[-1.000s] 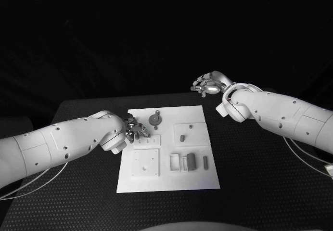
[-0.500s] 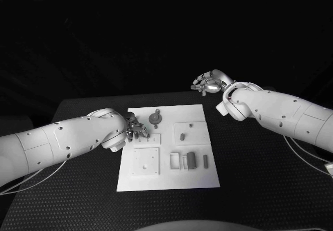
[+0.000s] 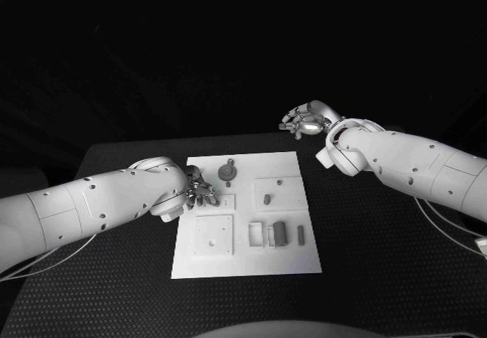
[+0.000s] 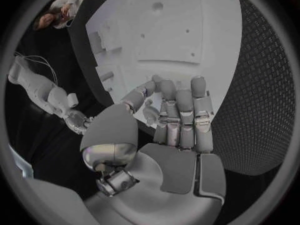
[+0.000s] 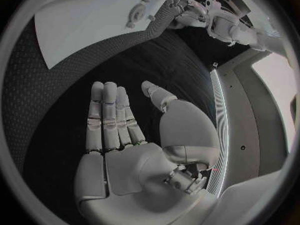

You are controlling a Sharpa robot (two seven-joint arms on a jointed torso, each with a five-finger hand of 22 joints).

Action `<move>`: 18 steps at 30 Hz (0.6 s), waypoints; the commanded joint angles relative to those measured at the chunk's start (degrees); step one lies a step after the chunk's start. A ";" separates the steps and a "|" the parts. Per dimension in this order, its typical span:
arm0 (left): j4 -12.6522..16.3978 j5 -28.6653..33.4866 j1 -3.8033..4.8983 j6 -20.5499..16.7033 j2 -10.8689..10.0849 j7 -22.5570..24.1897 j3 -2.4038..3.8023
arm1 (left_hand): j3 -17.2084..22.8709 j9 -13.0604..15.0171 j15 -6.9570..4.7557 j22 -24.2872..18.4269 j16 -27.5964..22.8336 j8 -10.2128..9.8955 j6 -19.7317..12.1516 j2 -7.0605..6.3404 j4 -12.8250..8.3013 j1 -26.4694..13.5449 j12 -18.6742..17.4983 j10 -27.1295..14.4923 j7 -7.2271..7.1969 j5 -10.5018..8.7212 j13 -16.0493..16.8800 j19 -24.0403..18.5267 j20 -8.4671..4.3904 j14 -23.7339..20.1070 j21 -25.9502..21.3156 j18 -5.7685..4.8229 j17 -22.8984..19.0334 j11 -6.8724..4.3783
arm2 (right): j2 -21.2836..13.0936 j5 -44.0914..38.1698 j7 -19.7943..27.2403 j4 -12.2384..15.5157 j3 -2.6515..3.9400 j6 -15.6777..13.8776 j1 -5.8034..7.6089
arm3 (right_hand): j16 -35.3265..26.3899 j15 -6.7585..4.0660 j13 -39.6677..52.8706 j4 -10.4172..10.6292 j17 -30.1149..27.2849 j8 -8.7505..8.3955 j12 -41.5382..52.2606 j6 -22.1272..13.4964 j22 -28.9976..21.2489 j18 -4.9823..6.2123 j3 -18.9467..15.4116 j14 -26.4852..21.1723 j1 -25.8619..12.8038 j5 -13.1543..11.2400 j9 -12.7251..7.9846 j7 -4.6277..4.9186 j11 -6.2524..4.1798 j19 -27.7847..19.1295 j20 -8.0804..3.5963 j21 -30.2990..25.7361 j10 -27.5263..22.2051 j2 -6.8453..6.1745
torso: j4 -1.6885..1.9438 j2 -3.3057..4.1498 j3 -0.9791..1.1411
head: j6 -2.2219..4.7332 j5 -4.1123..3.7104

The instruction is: Assemble the parts on the task board

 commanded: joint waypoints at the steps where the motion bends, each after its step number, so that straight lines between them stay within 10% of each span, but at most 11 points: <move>1: -0.28 -0.84 0.08 0.97 0.57 -0.44 0.02 | 0.19 3.70 -0.21 1.41 0.27 2.31 4.18 0.48 0.33 0.20 0.37 0.21 -1.15 0.40 0.11 0.08 -0.36 0.20 0.28 -0.41 0.07 -0.46 | 0.10 -0.04 0.33 0.07 0.02 0.61 -0.01 | -0.29 -0.02 -0.09 -0.02 0.08 0.29 0.37 -0.31 0.07 0.78 -0.04 0.53 -0.16 -0.24 -0.10 0.26 -0.08 0.45 0.00 -0.37 -0.39 -0.10 | 0.00 0.01 0.02 | -0.07 -0.02; 18: -1.11 -2.42 0.06 -1.65 0.65 -0.33 0.04 | 0.24 3.85 -0.37 1.41 0.46 2.31 4.21 0.77 0.34 0.16 0.56 0.21 -1.20 0.21 0.30 0.10 -0.48 0.23 0.61 -0.35 0.10 -0.52 | 0.10 -0.04 0.36 0.06 0.02 0.54 -0.01 | -0.33 -0.02 -0.14 -0.02 0.13 0.30 0.40 -0.31 0.11 0.78 -0.06 0.55 -0.18 -0.24 -0.11 0.26 -0.07 0.46 0.00 -0.40 -0.40 -0.09 | 0.01 0.01 0.01 | 0.03 -0.15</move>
